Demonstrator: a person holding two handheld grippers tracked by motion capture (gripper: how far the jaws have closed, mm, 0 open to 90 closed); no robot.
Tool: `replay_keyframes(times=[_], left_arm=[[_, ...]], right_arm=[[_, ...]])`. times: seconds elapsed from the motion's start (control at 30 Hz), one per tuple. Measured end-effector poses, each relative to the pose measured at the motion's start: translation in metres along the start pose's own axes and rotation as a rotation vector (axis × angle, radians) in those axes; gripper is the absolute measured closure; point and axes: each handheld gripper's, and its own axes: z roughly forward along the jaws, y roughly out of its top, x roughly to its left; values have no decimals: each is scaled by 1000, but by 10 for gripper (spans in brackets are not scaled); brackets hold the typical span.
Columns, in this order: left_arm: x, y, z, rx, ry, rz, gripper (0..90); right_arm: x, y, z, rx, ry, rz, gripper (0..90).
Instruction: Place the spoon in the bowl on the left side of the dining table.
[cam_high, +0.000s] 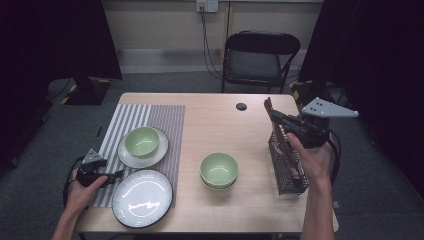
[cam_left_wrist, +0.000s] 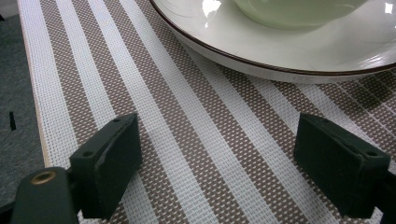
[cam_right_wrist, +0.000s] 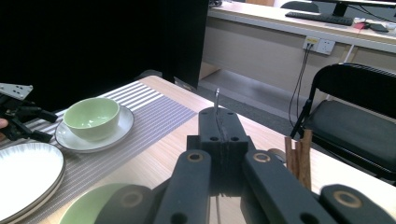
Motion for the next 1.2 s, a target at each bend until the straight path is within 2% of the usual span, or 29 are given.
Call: replay_keyframes(times=[0.53,0.57,0.7,0.8,0.87,0.93,1.0,1.03,1.07,1.13,1.17,1.2], left_arm=[[-1,0,0,2,8,-3,150],[0,1,0,7,13,0,154],[-2,4,-3,23,38,-29,219],[-3,4,-7,-5,39,-49,232],[-3,5,-14,-55,24,-67,244],[-7,8,-23,-87,48,-47,247],[-10,11,-28,-119,35,-58,245],[-12,13,-32,-131,34,-50,246],[-16,16,-36,-125,35,-20,247],[-25,19,-40,-138,15,-3,251],[-29,19,-44,-132,14,24,251],[-32,20,-47,-139,-5,28,251]], right_arm=[[13,2,18,-7,38,-10,900],[14,3,19,-9,43,-11,900],[18,5,25,-9,57,-21,900],[21,4,30,-9,69,-23,900],[24,4,33,-7,78,-23,900],[24,4,35,-10,84,-20,900],[25,4,38,-10,89,-18,900],[26,4,39,-8,93,-16,900],[26,3,40,-6,94,-17,900],[28,2,43,1,97,-18,900],[28,2,45,3,99,-17,900],[28,2,46,4,100,-15,900]])
